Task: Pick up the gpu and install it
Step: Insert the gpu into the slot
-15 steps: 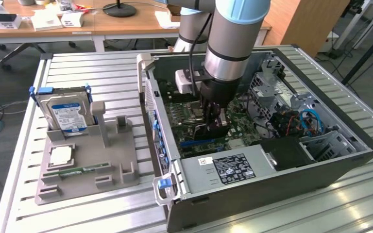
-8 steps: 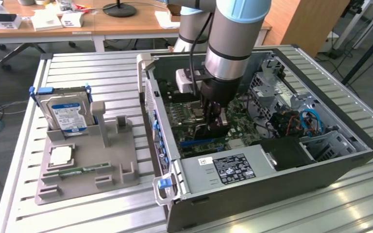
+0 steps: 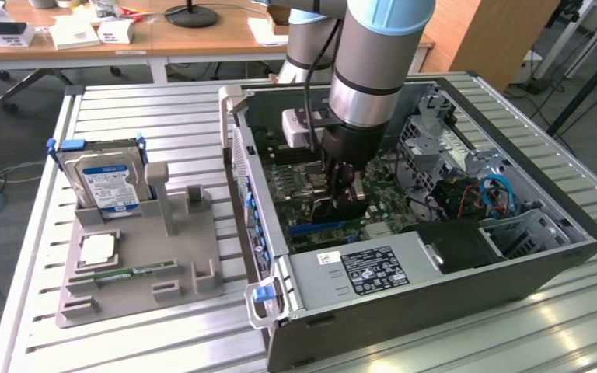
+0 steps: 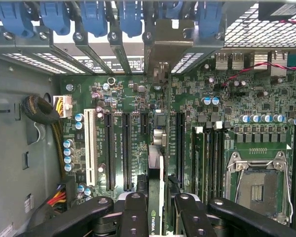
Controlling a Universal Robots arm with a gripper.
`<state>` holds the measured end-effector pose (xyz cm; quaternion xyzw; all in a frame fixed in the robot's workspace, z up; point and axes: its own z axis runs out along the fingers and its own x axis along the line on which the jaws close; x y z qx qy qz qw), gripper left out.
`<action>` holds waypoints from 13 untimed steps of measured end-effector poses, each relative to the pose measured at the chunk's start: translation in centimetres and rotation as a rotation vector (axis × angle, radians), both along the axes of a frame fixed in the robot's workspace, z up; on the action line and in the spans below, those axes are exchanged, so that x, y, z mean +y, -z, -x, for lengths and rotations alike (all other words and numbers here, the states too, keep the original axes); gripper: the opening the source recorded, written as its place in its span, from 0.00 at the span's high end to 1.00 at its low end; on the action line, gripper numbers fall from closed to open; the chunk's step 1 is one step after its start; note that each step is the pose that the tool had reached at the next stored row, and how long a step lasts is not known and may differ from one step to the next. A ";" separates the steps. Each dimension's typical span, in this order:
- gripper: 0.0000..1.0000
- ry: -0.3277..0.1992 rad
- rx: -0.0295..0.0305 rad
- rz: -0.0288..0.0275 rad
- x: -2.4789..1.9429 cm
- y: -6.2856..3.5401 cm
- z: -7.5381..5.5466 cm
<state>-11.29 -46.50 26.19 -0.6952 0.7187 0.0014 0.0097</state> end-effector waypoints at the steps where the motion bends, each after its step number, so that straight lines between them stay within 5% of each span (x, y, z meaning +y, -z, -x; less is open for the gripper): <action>1: 0.74 0.002 0.0000 0.0000 0.00 0.00 0.0; 13: 0.74 0.008 -0.0001 -0.0005 0.00 0.00 0.0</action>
